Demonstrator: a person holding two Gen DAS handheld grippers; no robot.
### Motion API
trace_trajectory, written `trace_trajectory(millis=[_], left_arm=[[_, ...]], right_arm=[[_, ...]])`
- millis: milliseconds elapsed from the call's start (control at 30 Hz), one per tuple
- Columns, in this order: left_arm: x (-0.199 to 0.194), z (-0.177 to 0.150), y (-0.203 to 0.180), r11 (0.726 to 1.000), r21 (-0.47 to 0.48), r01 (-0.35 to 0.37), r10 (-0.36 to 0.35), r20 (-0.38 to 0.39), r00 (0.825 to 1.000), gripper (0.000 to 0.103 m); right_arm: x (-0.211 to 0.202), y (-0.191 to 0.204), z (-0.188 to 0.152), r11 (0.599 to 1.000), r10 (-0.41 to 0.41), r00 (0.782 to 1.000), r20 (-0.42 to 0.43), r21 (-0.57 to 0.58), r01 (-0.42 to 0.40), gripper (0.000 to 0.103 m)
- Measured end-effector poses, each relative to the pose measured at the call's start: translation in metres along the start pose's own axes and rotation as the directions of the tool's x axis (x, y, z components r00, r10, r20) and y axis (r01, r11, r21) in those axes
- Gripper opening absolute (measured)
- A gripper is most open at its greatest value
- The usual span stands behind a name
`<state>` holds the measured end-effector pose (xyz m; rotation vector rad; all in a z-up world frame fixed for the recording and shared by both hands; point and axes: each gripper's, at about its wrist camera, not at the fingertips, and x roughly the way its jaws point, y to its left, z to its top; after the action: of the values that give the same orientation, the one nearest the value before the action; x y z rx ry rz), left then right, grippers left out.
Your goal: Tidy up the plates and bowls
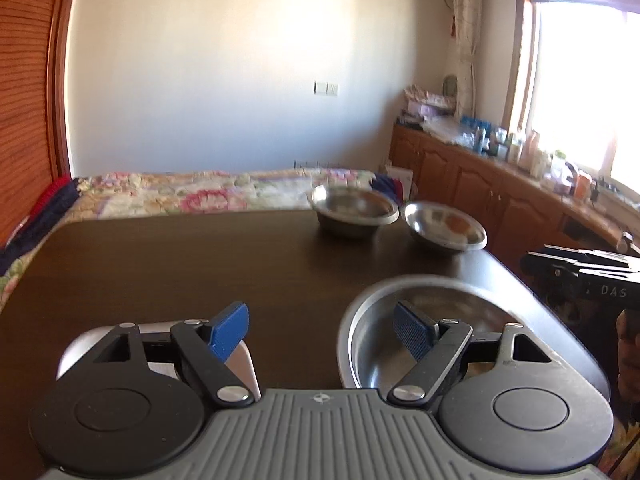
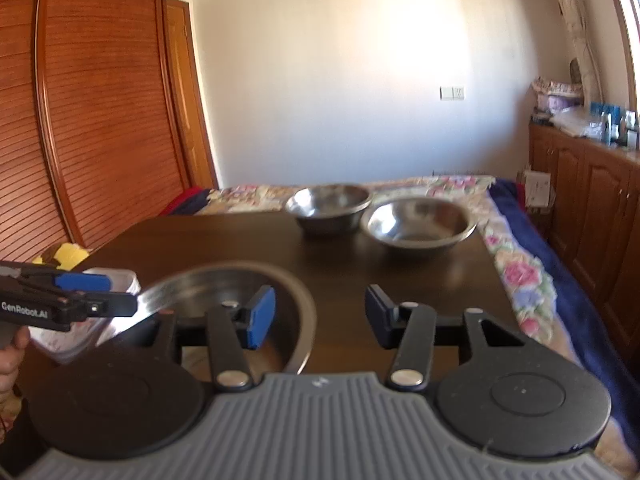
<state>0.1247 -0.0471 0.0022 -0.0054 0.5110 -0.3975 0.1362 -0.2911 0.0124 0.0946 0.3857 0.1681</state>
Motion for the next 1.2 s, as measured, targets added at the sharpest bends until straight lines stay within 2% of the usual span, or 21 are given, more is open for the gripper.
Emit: trace_trajectory(millis=[233, 433, 900, 1200], left_arm=[[0.013, 0.040, -0.009, 0.998, 0.057, 0.001, -0.003, 0.038, 0.999, 0.082], [0.038, 0.065, -0.026, 0.993, 0.117, 0.033, -0.035, 0.016, 0.999, 0.079], [0.122, 0.092, -0.078, 0.962, 0.225, 0.152, -0.130, -0.111, 0.985, 0.065], [0.170, 0.098, -0.090, 0.956, 0.216, 0.199, -0.154, -0.205, 0.967, 0.057]], right_arm=[[0.014, -0.031, 0.023, 0.998, -0.050, 0.998, 0.029, -0.022, 0.050, 0.054], [0.040, -0.058, 0.039, 0.996, -0.079, 0.997, 0.022, -0.038, 0.080, 0.054], [0.094, -0.106, 0.035, 0.995, -0.096, 0.993, -0.071, -0.004, 0.096, 0.054], [0.115, -0.130, 0.036, 0.995, -0.062, 0.991, -0.123, 0.069, 0.071, 0.049]])
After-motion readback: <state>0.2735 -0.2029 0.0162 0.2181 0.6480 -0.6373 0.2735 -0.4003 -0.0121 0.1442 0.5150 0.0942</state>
